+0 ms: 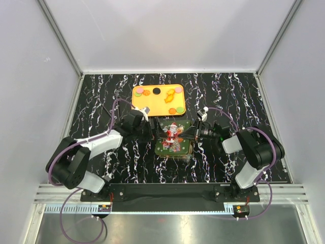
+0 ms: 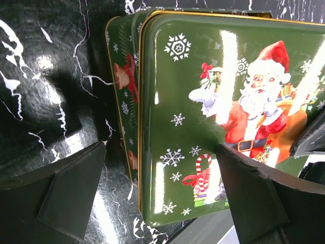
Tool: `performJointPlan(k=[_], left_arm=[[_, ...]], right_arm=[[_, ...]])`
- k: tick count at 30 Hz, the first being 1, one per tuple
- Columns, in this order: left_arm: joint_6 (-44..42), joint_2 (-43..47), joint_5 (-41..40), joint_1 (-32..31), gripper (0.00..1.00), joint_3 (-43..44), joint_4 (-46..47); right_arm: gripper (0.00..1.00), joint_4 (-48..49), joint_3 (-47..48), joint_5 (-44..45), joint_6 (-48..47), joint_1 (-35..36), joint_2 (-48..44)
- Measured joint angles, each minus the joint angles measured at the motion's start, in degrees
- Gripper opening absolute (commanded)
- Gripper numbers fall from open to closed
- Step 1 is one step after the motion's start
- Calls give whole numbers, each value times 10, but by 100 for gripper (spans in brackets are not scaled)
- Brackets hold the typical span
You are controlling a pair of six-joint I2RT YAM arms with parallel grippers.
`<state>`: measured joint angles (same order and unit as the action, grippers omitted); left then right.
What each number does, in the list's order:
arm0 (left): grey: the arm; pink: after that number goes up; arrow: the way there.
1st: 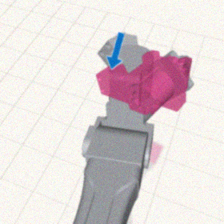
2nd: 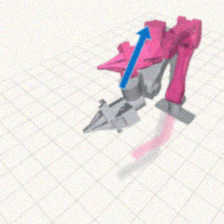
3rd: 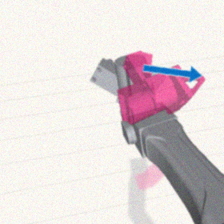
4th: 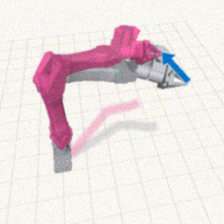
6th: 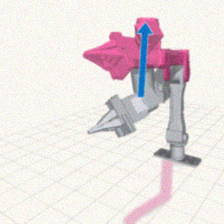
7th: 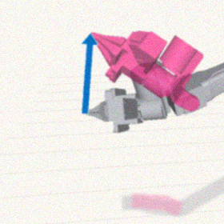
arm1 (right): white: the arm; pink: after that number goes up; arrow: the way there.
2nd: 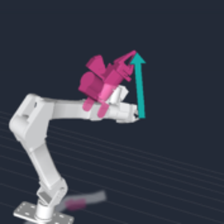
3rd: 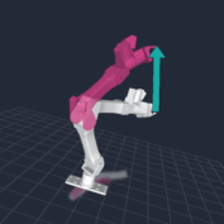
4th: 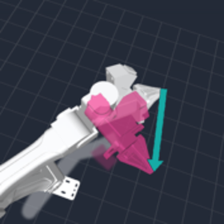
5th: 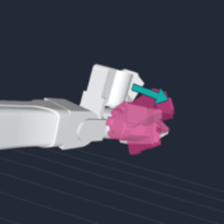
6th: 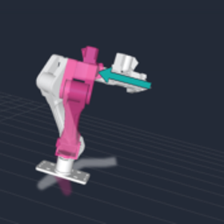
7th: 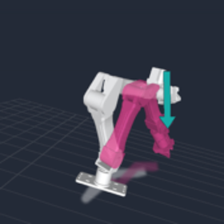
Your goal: Pack the cookies
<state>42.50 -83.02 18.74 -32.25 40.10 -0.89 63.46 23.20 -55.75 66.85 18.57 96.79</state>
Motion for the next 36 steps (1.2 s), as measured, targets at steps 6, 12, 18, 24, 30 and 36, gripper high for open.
performJointPlan(k=[6, 12, 18, 24, 30, 36], left_arm=[[-5, -17, -6, -4, 96, 19, -17], [-7, -36, -13, -13, 95, 46, -38], [-11, -52, -22, -23, 95, 71, -56], [-14, -64, -28, -28, 95, 87, -69], [-20, -70, -33, -31, 95, 99, -81], [-22, -76, -36, -34, 95, 110, -90]], right_arm=[[32, 12, -7, -5, 4, -11, 0], [39, 45, -14, -11, 24, -30, 18], [42, 70, -27, -24, 42, -62, 27], [43, 74, -40, -25, 47, -90, 27], [43, 58, -50, -27, 42, -110, 17], [44, -11, -54, -27, 6, -126, -33]])
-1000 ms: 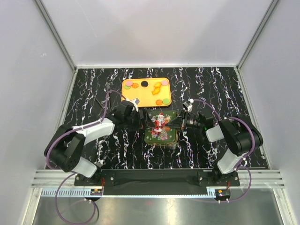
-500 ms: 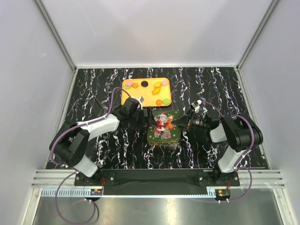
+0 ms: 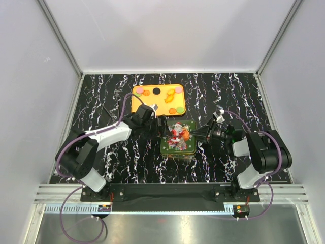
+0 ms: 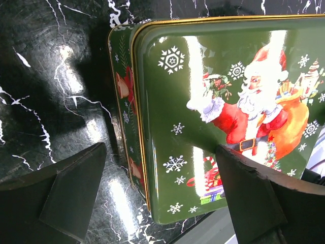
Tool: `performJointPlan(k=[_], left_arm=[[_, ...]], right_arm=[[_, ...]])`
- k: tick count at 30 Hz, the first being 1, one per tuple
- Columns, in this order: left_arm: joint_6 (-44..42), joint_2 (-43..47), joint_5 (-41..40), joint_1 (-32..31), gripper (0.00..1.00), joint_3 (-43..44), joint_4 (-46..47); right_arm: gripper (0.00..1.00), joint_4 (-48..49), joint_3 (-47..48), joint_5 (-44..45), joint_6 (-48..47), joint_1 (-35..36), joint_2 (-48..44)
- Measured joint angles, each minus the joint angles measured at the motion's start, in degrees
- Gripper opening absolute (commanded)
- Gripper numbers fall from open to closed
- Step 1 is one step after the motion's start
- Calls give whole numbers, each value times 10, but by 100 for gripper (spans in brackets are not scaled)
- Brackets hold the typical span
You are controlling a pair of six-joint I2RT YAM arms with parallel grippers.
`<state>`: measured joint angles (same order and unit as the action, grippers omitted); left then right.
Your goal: Pack the cookies
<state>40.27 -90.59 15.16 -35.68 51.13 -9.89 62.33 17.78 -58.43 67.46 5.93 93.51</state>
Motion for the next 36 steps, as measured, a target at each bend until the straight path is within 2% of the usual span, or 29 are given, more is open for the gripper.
performJointPlan(k=[13, 30, 36], left_arm=[[-2, -13, -4, -10, 94, 17, -10], [-3, -16, -9, -18, 94, 26, -14], [-4, -23, -10, -21, 94, 33, -20]], right_arm=[[45, -188, 0, 9, -100, -29, -90], [49, -343, 5, 54, -182, -53, -157], [55, -393, 8, 75, -209, -54, -180]])
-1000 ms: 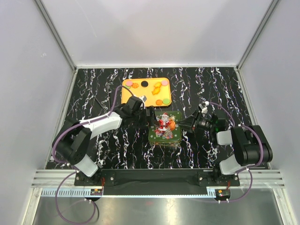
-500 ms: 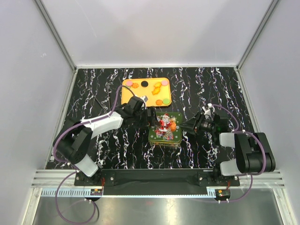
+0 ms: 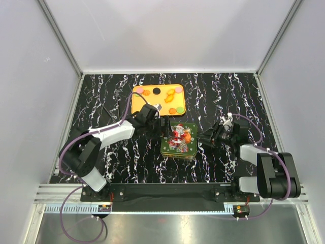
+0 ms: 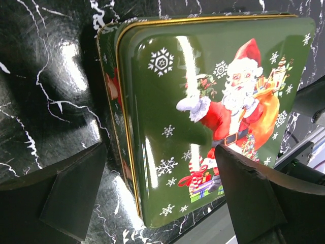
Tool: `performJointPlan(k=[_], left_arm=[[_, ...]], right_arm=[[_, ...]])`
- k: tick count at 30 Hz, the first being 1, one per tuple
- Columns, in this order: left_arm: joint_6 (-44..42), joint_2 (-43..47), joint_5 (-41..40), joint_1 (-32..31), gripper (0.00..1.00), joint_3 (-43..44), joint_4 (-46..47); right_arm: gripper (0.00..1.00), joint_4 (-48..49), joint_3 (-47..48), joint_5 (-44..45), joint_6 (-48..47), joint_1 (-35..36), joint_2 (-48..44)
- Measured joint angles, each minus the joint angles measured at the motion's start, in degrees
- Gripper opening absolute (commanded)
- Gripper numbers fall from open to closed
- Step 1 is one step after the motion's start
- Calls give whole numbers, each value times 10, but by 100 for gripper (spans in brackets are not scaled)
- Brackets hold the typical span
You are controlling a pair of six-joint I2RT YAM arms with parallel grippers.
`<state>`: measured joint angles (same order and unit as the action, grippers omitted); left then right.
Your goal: Pack the cookies
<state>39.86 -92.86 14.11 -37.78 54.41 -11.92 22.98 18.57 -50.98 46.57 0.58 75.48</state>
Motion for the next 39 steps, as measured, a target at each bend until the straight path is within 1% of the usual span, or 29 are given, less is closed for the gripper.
performJointPlan(k=[2, 6, 10, 15, 22, 28, 36, 39], left_arm=[[0, 0, 0, 0, 94, 0, -3], [-2, -4, -2, -1, 94, 7, -12], [-6, -10, -7, -2, 94, 22, -23], [-9, -20, -13, -3, 94, 38, -29], [-15, -42, -22, -4, 94, 68, -56], [-24, -62, -29, -4, 94, 100, -68], [-33, -81, -38, -4, 94, 136, -94], [-35, -90, -39, -4, 93, 150, -103]], right_arm=[[60, -19, 4, 9, -10, 0, -6], [65, -49, 13, 24, -31, 0, -19], [68, -83, 25, 41, -52, 0, -32], [68, -98, 45, 67, -68, 5, -26], [69, -99, 65, 111, -77, 43, 6], [70, -110, 78, 141, -89, 53, 17], [70, -111, 90, 161, -94, 73, 48], [68, -109, 90, 161, -94, 81, 53]])
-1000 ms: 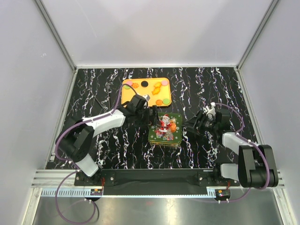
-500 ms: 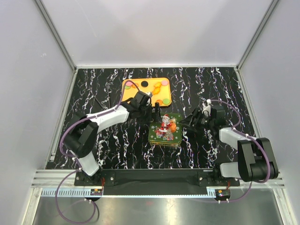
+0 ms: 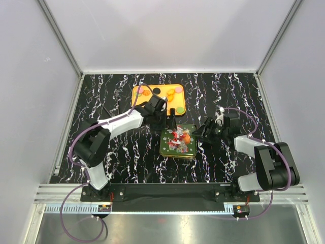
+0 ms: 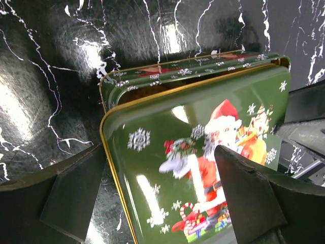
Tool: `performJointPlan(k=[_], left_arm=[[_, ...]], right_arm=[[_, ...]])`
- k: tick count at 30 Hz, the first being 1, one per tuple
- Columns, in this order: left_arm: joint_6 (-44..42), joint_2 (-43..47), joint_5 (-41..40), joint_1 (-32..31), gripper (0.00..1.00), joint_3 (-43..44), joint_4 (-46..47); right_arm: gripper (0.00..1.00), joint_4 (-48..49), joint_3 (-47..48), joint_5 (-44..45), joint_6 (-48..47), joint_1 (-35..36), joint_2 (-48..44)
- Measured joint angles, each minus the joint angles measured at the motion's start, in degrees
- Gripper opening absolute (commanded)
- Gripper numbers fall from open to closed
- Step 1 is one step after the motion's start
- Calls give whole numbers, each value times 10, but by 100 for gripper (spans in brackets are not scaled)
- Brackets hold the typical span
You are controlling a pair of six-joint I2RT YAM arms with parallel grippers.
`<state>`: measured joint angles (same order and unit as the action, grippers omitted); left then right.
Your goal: Pack the cookies
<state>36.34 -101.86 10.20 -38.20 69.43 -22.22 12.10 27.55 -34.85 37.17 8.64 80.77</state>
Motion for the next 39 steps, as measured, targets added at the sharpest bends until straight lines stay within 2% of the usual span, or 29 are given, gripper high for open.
performJointPlan(k=[7, 16, 31, 39], left_arm=[[-5, -17, -2, 0, 93, 28, -20], [-8, -31, -9, 0, 93, 48, -27], [-7, -74, -18, 0, 93, 103, -56], [-8, -74, -24, -1, 95, 101, -52]], right_arm=[[69, 1, 0, 8, 3, 5, 0], [78, 1, 0, 10, 9, 5, -12], [80, 11, -2, 10, 9, 17, -13], [80, 18, -6, 10, 9, 19, -13]])
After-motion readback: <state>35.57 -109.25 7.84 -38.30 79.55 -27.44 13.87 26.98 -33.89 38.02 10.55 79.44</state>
